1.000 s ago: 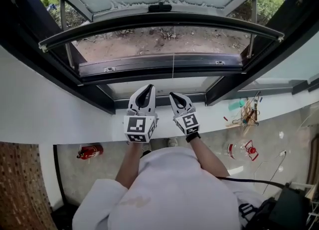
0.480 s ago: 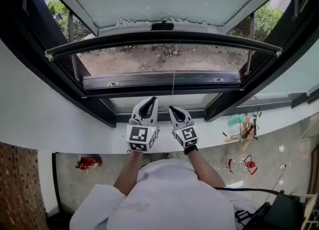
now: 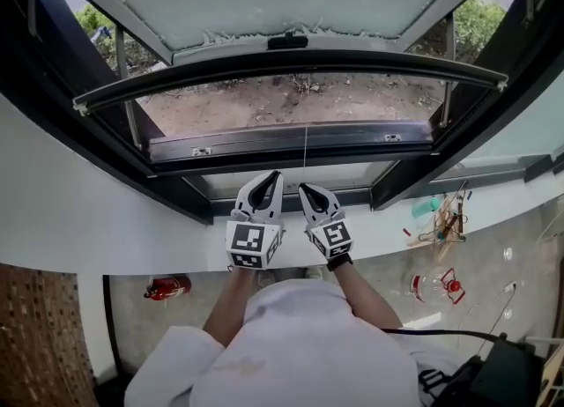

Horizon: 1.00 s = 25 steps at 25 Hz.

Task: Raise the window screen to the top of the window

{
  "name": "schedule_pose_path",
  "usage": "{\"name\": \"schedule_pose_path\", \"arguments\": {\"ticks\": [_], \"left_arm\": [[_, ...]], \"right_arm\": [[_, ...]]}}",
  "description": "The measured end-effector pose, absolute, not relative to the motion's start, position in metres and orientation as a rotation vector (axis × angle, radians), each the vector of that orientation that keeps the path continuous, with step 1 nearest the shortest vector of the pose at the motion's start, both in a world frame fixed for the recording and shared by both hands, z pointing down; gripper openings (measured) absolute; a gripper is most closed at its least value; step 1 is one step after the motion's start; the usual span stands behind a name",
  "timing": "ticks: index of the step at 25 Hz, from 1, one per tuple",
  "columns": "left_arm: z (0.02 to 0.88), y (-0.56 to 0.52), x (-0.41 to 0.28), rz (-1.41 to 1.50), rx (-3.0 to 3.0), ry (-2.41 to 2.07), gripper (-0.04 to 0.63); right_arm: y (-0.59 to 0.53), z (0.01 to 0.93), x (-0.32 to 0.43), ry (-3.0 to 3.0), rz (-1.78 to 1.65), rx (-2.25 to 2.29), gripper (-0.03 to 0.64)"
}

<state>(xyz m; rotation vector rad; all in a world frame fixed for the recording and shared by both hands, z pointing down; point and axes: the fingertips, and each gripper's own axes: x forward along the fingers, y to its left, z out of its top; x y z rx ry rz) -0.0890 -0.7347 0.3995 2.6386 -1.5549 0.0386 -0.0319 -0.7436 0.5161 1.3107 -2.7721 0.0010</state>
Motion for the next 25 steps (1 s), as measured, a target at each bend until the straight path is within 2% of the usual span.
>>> {"name": "schedule_pose_path", "arguments": {"ticks": [11, 25], "left_arm": [[0.400, -0.743, -0.098, 0.044, 2.630, -1.561, 0.012], [0.363, -0.756, -0.104, -0.088, 2.670, -1.568, 0.012]], "right_arm": [[-0.756, 0.475, -0.044, -2.855, -0.075, 1.344, 0.002], [-0.753, 0.409, -0.056, -2.996, -0.194, 1.352, 0.002]]}}
